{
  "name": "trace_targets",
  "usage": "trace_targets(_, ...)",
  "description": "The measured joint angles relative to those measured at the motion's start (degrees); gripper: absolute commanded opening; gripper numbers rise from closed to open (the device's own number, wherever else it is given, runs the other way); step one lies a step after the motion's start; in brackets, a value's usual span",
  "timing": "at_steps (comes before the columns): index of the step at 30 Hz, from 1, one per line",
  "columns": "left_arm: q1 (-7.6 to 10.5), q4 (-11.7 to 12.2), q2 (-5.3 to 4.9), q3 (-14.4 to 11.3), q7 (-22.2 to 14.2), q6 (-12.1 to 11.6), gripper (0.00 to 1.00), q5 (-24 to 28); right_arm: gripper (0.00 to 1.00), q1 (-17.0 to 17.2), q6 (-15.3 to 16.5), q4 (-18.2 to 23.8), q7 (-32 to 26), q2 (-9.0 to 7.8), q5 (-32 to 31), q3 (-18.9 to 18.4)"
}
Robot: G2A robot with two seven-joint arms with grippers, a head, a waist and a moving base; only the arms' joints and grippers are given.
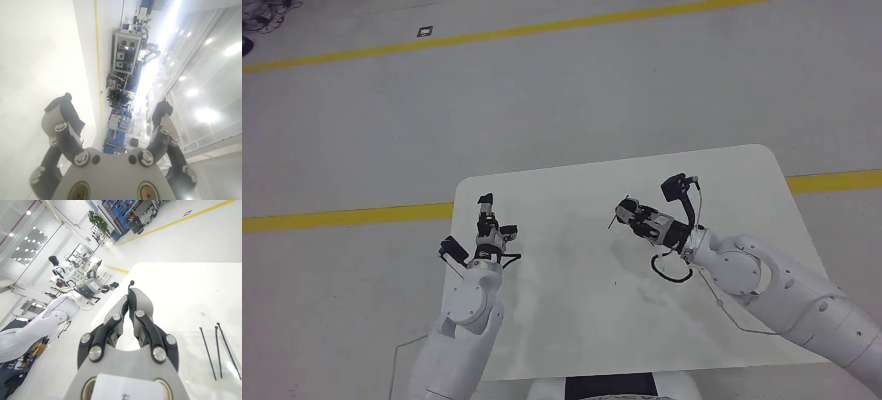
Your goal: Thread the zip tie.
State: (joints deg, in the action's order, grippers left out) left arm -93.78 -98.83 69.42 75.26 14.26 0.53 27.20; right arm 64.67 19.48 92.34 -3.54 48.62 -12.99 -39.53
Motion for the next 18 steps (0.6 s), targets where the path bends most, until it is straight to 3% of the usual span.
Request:
trace_targets(6, 0.06, -0.1, 0.0, -0.12, -0.14, -0.06, 1.0, -0.12, 0.0, 0.14, 0.0, 0.17, -0.03, 0.06, -0.09, 0.01)
trace_targets(11, 1.36, -1.44, 0.46, -3.78, -3.8, -0.96, 1.0, -2.41, 0.0, 0.73, 0.0, 1.43, 1.02, 0.99, 1.2, 0.33)
trace_targets(18, 7.26, 3.12, 2.1, -10.19, -2.74, -2.39, 1.0, -1.91, 0.0, 0.45, 0.0, 1.43, 4.51, 2.46, 3.25, 2.16)
